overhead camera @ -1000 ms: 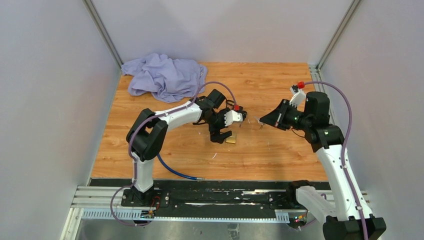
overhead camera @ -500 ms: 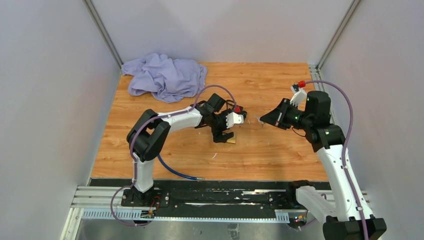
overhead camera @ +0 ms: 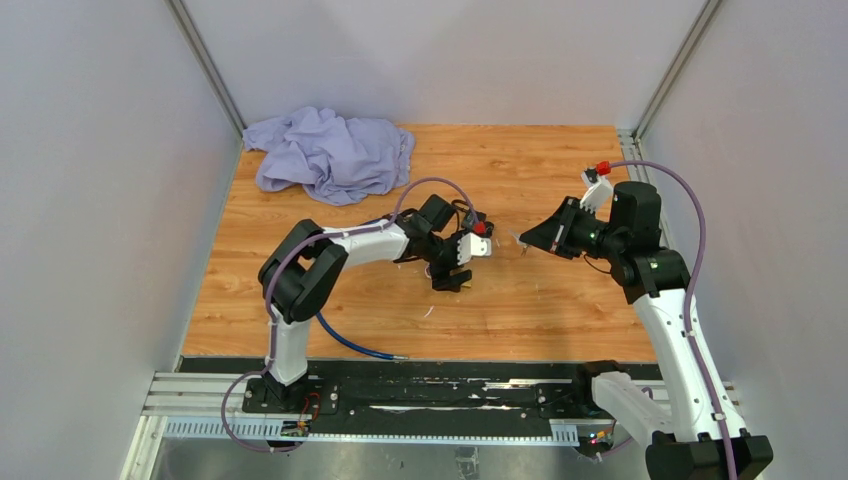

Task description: Unlock with the key

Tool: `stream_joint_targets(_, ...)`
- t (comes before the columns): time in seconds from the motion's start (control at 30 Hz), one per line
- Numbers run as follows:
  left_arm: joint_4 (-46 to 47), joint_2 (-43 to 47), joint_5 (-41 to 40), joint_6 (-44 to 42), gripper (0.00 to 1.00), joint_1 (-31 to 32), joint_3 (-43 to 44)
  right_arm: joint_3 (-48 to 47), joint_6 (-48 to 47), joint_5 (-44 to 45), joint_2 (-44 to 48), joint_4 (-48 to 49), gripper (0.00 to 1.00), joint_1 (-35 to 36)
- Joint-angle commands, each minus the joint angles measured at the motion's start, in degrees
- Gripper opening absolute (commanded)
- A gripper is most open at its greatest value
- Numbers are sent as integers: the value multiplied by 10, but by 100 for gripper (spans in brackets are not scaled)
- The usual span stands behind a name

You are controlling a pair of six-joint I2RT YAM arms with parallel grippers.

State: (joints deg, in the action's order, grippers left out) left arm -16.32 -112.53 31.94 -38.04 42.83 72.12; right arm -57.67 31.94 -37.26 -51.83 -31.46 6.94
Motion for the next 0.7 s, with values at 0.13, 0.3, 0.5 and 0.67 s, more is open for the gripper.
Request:
stream_joint_targets(0.13, 91, 8, 28, 24, 66, 28, -77, -24, -8, -6, 1, -12, 1, -11)
stream_joint_targets(0.3, 109, 31, 26, 29, 59, 44, -100, -23, -8, -5, 2, -13, 1, -11)
stream_joint_targets(0.5, 129, 54, 28, 59, 64, 57, -127, -16, -6, -9, 2, -7, 1, -11)
stream_joint_targets(0.67, 167, 65, 7, 64, 91, 65, -151, -14, -10, -7, -1, -7, 1, -11)
